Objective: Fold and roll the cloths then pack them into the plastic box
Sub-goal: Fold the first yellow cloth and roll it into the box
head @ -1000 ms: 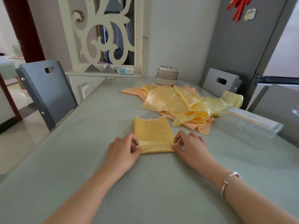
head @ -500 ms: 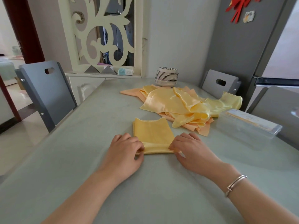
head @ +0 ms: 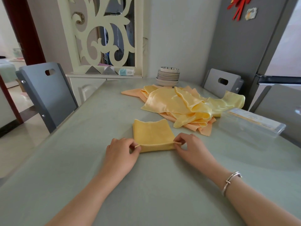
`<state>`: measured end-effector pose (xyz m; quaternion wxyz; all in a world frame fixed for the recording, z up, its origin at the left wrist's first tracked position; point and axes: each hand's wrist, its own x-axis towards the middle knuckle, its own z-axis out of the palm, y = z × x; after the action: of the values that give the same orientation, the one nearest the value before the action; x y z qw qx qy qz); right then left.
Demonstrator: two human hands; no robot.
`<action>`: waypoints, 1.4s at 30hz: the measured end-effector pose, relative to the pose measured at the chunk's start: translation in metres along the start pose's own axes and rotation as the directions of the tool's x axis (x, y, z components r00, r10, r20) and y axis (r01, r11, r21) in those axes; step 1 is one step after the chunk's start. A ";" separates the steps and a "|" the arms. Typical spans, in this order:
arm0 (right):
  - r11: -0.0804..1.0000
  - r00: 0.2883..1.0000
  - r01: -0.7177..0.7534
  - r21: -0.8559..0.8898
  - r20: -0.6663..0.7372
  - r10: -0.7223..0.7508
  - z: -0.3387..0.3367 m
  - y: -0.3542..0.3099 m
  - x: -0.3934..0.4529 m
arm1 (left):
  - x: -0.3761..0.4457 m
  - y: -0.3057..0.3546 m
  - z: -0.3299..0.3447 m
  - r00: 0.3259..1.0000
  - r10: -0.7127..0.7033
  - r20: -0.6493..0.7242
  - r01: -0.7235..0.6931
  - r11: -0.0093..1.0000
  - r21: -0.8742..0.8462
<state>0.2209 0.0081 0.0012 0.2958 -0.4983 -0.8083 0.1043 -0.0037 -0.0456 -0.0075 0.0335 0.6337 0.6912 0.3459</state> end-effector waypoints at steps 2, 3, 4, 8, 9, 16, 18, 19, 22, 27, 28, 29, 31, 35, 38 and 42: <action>0.984 0.992 -0.129 0.125 0.015 0.129 0.001 0.000 0.002 | 0.003 -0.005 0.003 0.994 -0.099 0.053 0.103 0.992 -0.074; 0.973 0.985 -0.175 0.150 0.025 0.173 0.002 0.000 0.003 | 0.005 -0.006 0.004 0.989 -0.132 0.074 0.137 0.988 -0.076; 0.967 0.980 -0.201 0.158 0.032 0.198 0.003 -0.001 0.004 | 0.007 -0.005 0.005 0.984 -0.158 0.085 0.164 0.984 -0.068; 0.988 0.987 -0.150 -0.048 0.049 0.152 0.008 -0.006 0.008 | 0.008 0.003 0.004 0.978 -0.192 0.076 0.193 0.981 -0.008; 0.984 0.993 -0.112 -0.135 0.033 0.117 0.009 -0.006 0.008 | 0.007 0.004 0.003 0.983 -0.178 0.052 0.176 0.984 0.033; 0.841 0.952 0.282 -0.462 0.028 -0.304 0.011 -0.010 0.006 | 0.001 0.009 0.012 0.920 0.386 -0.069 -0.328 0.854 0.404; 0.833 0.949 0.308 -0.460 0.090 -0.301 0.010 -0.008 0.005 | 0.004 0.008 0.012 0.906 0.421 -0.030 -0.373 0.831 0.413; 0.840 0.950 0.308 -0.446 0.103 -0.294 0.008 -0.007 0.004 | 0.004 0.005 0.012 0.907 0.421 -0.025 -0.376 0.833 0.405; 0.925 0.968 0.249 -0.288 0.115 -0.225 0.000 -0.003 0.000 | 0.001 0.000 0.008 0.913 0.406 -0.040 -0.372 0.867 0.331; 0.973 0.989 0.141 -0.184 0.077 -0.129 0.004 -0.003 0.005 | 0.000 0.005 0.004 0.973 0.233 -0.007 -0.226 0.952 0.206; 0.972 0.992 0.126 -0.197 0.055 -0.118 0.007 -0.004 0.006 | 0.000 0.005 0.005 0.978 0.210 -0.020 -0.202 0.959 0.197; 0.973 0.994 0.107 -0.202 0.033 -0.103 0.008 -0.005 0.007 | 0.001 0.006 0.006 0.980 0.198 -0.031 -0.188 0.963 0.191; 0.991 0.999 0.037 -0.131 -0.010 -0.039 0.010 -0.005 0.007 | 0.001 0.008 0.006 0.985 0.168 -0.050 -0.157 0.973 0.170; 0.974 0.988 -0.157 0.160 0.028 0.155 0.006 0.000 0.005 | 0.000 0.003 0.004 0.998 0.013 -0.056 -0.012 1.000 0.008; 0.973 0.985 -0.172 0.152 0.019 0.171 0.009 -0.002 0.004 | 0.002 0.001 0.005 0.996 -0.092 -0.023 0.088 0.988 -0.126; 0.985 0.996 -0.086 -0.150 -0.023 0.084 0.013 -0.009 0.004 | 0.006 -0.001 0.008 0.992 -0.122 -0.035 0.117 0.986 -0.118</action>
<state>0.2048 0.0091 -0.0037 0.2593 -0.5541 -0.7894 0.0512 -0.0013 -0.0365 -0.0117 0.0761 0.5808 0.7072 0.3958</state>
